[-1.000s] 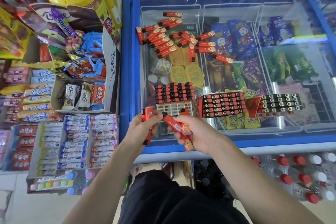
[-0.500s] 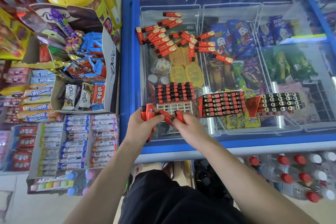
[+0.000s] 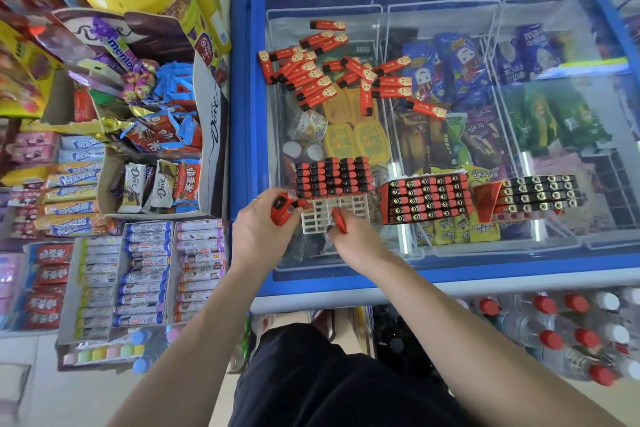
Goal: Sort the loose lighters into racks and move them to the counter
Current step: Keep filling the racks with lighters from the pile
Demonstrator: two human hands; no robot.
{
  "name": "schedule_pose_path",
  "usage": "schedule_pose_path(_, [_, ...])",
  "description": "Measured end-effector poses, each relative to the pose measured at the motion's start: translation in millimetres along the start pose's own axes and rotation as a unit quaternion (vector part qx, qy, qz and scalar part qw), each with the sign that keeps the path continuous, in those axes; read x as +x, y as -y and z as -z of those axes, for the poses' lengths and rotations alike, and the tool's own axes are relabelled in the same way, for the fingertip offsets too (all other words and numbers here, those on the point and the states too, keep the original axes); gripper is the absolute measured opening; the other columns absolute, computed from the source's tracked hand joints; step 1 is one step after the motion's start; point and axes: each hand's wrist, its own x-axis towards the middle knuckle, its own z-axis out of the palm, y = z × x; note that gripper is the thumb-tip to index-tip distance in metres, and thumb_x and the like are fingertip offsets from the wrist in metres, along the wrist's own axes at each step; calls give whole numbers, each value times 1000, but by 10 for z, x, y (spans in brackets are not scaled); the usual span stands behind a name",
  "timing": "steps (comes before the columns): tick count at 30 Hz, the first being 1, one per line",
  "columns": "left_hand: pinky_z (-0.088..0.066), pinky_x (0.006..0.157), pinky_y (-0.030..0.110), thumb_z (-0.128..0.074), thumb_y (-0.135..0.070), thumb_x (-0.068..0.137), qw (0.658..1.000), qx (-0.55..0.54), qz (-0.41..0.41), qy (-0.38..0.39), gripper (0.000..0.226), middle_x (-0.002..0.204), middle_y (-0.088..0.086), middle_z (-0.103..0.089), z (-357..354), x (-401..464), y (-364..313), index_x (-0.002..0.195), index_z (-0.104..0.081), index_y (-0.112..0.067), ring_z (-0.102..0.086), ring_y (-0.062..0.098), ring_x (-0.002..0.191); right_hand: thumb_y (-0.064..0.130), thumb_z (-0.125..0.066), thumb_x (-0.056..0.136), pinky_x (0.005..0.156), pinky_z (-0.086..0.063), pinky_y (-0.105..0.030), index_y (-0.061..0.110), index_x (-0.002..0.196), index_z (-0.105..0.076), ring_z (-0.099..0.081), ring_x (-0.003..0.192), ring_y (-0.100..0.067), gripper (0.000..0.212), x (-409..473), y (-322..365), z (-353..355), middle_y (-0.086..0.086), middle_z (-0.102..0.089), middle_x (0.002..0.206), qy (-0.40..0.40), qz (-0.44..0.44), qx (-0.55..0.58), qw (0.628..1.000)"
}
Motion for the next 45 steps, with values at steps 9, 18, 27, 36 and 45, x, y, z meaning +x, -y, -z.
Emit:
schedule_pose_path(9, [-59,65,37,-73,-23,90,985,88,-142,-30,14,97,-11,-76,-49,7,113,103,-70,-25,-69,20,74,17,-45,107,47,-37,-20,19,149,-46,-53,56,-10,42,25,-34,11,5,-56,80,5,3,-28,1000])
schedule_pose_path(18, [-48,71,18,-77,-25,93,996,30,-78,-24,12,98,-17,-63,-95,6,12,99,-68,-20,-60,5,80,23,-50,105,53,-39,-32,11,110,-61,-50,58,-16,17,31,-22,24,-7,-69,87,-7,-54,178,983])
schedule_pose_path(27, [-45,57,16,-76,-23,94,982,-147,119,-22,21,68,-4,-63,-96,-8,-168,83,-60,-16,-54,1,54,13,-53,104,50,-43,-29,6,113,-66,-58,59,-16,17,-86,-33,122,-11,-71,84,10,-101,393,914])
schedule_pose_path(36, [-48,63,21,-79,-25,91,988,-140,56,21,26,67,-15,-63,-5,-135,-314,78,-57,-23,-55,7,62,4,-54,95,56,-46,-32,14,104,-75,-62,76,-23,25,-178,61,177,-18,-70,99,38,-56,403,913])
schedule_pose_path(45, [-60,77,31,-82,-11,87,984,-164,38,51,16,85,-5,-74,81,-138,-346,92,-67,-14,-71,16,80,15,-66,93,60,-47,-30,23,113,-71,-60,72,-18,22,-219,26,192,-8,-71,88,28,-47,327,943])
